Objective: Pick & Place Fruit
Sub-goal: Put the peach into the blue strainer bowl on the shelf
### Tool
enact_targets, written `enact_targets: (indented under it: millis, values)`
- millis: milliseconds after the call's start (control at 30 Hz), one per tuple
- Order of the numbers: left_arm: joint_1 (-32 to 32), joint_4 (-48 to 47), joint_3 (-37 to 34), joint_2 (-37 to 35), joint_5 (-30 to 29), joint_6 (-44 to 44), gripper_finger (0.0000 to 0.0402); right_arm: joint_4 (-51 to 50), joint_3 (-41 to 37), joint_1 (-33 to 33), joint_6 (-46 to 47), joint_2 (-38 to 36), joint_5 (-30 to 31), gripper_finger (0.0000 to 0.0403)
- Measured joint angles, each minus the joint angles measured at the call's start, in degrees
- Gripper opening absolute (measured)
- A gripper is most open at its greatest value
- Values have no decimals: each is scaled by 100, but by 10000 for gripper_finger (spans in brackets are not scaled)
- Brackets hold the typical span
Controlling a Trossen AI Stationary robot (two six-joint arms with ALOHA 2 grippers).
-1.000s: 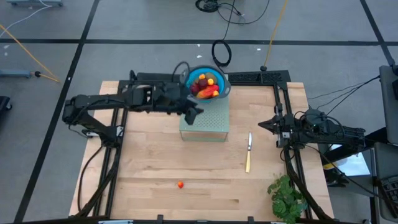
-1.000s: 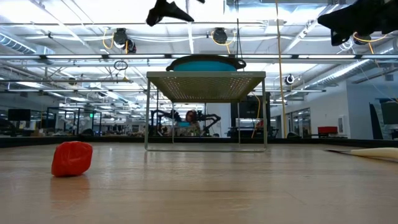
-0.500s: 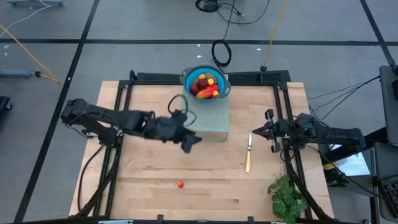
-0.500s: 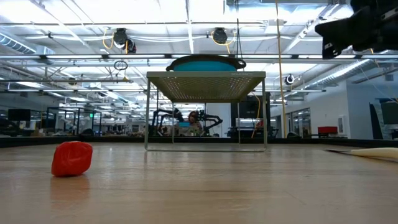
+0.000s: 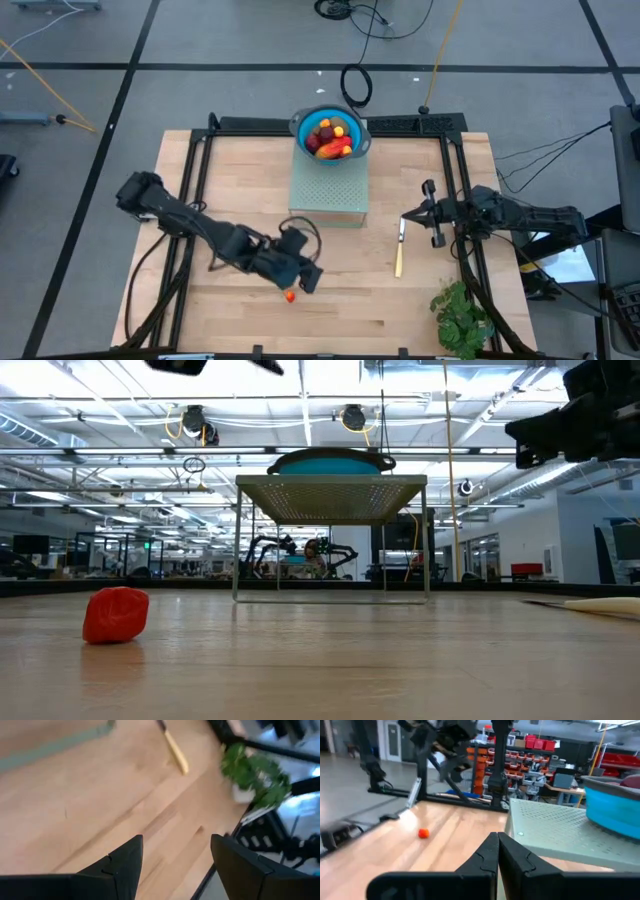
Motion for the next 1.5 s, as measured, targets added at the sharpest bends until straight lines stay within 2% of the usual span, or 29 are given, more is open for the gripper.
enact_targets:
  millis: [267, 467, 700, 967, 1167, 1500]
  values:
    - [-67, -47, 0, 835, 673, -59, 234, -8, -86, 0, -302, 0, 1184, 0]
    - [-67, -115, 0, 1346, 1239, -58, 234, -61, -86, 0, -423, 0, 1348, 0]
    - [-69, -578, 0, 1535, 2146, -684, 234, -139, -86, 0, -423, 0, 1331, 0]
    - [-153, -1266, 0, 1523, 2198, -924, 234, -203, -86, 0, -425, 0, 1328, 0]
    - [-222, -1307, -11, 1555, 1833, -920, 234, -227, -86, 0, -424, 0, 1328, 0]
    - [-242, -1331, -17, 1939, 2010, -964, 234, -304, -86, 0, -413, 1, 1326, 0]
